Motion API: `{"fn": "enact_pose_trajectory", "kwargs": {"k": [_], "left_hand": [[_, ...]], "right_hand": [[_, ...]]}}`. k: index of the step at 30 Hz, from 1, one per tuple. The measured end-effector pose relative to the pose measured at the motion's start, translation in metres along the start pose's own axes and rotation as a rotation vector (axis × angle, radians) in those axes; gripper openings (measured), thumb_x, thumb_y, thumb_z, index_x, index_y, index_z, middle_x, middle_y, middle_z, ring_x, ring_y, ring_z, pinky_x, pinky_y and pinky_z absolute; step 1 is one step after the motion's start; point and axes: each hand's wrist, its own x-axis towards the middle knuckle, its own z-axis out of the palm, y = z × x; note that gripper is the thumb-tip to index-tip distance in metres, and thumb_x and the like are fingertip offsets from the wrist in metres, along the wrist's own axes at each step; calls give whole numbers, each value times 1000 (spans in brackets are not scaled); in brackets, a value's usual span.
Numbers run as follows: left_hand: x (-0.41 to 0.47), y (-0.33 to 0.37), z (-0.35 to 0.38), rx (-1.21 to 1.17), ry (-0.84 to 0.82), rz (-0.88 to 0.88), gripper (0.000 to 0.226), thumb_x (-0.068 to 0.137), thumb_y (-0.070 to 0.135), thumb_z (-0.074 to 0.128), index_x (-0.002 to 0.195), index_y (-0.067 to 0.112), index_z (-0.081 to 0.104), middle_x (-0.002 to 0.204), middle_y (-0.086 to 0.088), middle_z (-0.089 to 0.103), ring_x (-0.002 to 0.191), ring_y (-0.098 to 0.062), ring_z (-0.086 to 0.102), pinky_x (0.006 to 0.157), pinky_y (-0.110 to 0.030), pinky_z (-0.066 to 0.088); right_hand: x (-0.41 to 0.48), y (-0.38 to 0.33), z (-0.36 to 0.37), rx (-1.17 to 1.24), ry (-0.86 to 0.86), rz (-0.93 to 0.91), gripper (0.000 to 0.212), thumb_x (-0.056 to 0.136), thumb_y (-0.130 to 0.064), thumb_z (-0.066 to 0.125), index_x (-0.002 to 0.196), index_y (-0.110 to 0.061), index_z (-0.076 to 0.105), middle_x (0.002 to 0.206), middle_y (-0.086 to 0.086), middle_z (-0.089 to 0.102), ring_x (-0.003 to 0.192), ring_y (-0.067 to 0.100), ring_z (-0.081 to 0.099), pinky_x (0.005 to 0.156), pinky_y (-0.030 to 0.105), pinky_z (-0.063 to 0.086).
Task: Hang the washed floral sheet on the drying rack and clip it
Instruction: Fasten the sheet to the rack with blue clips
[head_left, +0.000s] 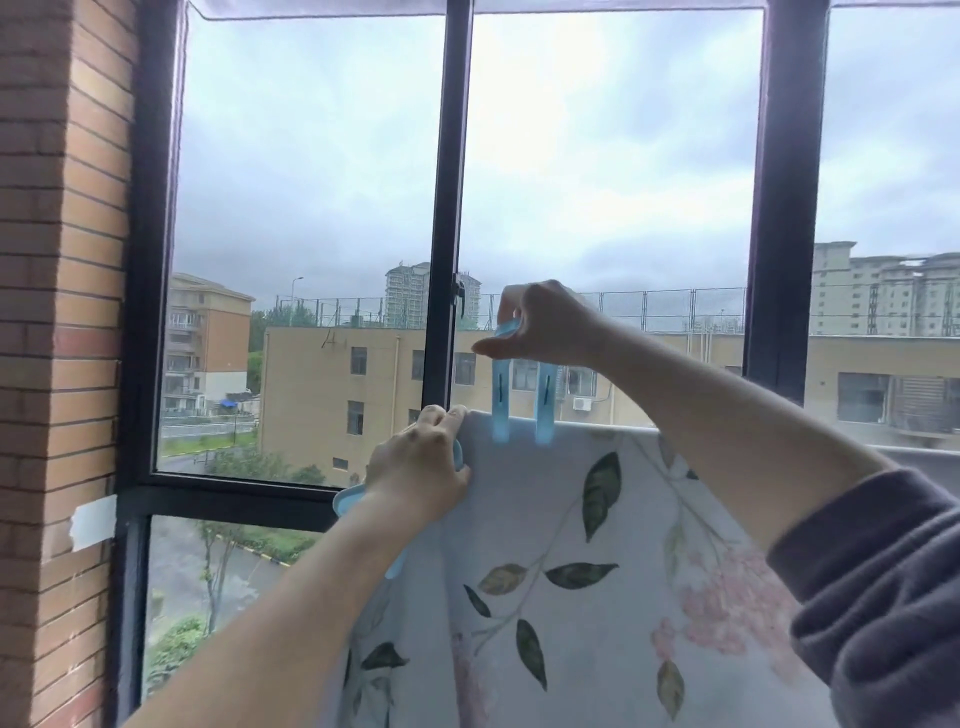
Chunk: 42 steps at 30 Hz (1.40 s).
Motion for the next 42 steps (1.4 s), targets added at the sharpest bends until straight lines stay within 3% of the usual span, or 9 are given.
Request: {"fn": "enact_pose_trajectory", "kwargs": {"k": [6,10,15,23,34,39,42], "left_hand": [[-2,-4,1,-13,28,13,57,88,39,50,141,33,30,140,11,38,112,-24,56,81,-33,45],[-2,-8,0,-44,32,21,57,88,38,51,141,31,31,139,11,39,111,-25,56,80,-33,44],[-5,-9,2,-74,71,35,55,89,38,50,140,30,32,136,9,42,110,-24,56,76,-31,42],[-6,-11,4,-108,104,64,55,89,37,48,141,29,33,136,8,43,112,-22,55,82,-31,45],[-9,-17,4,-190,96,64,59,88,39,51,141,29,30,135,7,42,115,-21,54,84,-35,49],[-10,-17,4,-220,83,60,57,87,39,51,140,29,32,135,7,43,114,-22,55,85,-35,49],[-10,-16,3,-232,75,61,59,87,39,52,141,29,31,139,7,41,118,-21,53,87,-35,47]], "right_hand": [[-3,8,24,25,-57,65,58,71,-68,59,94,-14,60,92,6,67,80,21,62,74,42,56],[-1,4,20,-20,-179,83,64,82,-66,50,109,-10,61,108,7,65,91,20,59,84,38,53],[-5,0,18,-80,-160,39,74,80,-70,49,123,-11,58,126,5,60,108,20,58,94,35,48],[2,-8,3,-91,-135,32,64,81,-59,58,115,-5,60,115,9,65,99,20,61,89,32,51],[0,-18,14,-77,-160,88,57,82,-53,62,113,-5,62,113,8,66,101,22,61,91,39,51],[0,-21,10,-58,-202,125,58,87,-53,56,122,-7,59,125,7,61,111,22,57,94,31,46],[-4,-24,9,-65,-197,129,59,88,-55,53,129,-13,53,134,4,55,118,20,54,99,33,43]]}}
